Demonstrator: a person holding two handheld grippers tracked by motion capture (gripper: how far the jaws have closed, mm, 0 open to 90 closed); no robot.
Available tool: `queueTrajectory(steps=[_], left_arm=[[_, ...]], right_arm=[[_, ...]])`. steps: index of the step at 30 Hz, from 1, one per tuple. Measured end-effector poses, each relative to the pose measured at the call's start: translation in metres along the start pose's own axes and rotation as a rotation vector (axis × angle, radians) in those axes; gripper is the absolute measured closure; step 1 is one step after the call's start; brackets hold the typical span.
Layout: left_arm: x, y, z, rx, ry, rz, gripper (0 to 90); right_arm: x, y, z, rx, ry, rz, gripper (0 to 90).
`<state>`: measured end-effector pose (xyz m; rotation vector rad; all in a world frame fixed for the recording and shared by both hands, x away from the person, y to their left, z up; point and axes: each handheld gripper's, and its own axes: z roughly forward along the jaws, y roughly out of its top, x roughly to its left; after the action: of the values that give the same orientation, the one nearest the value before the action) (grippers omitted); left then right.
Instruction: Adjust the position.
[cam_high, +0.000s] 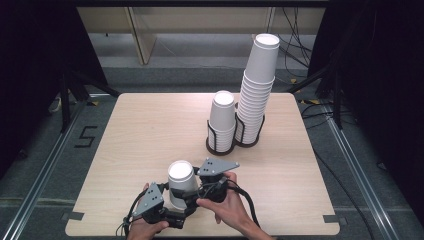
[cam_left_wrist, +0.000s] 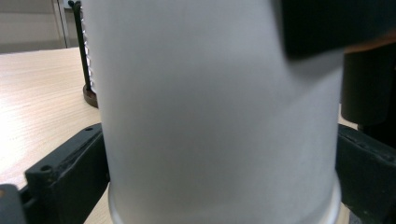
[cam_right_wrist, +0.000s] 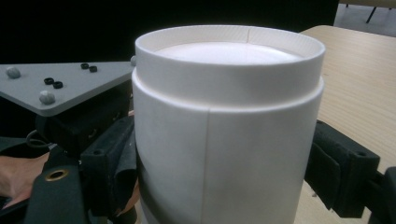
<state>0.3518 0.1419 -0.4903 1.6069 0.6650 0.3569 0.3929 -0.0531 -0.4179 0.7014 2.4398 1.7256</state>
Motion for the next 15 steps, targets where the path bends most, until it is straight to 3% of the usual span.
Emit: queueTrajectory(steps=[10,15], left_arm=[[-0.0006,0.0008,-0.0018,0.001,-0.006,0.038,5.5],[-0.0018,0.0031,-0.0036,0.051,0.002,0.087,8.0]], right_arm=[[-0.0019,-0.0012,-0.0008,0.003,0.010,-0.002,19.2],[-0.0054,-0.0003,-0.0028,0.027,0.042,0.012,17.5]])
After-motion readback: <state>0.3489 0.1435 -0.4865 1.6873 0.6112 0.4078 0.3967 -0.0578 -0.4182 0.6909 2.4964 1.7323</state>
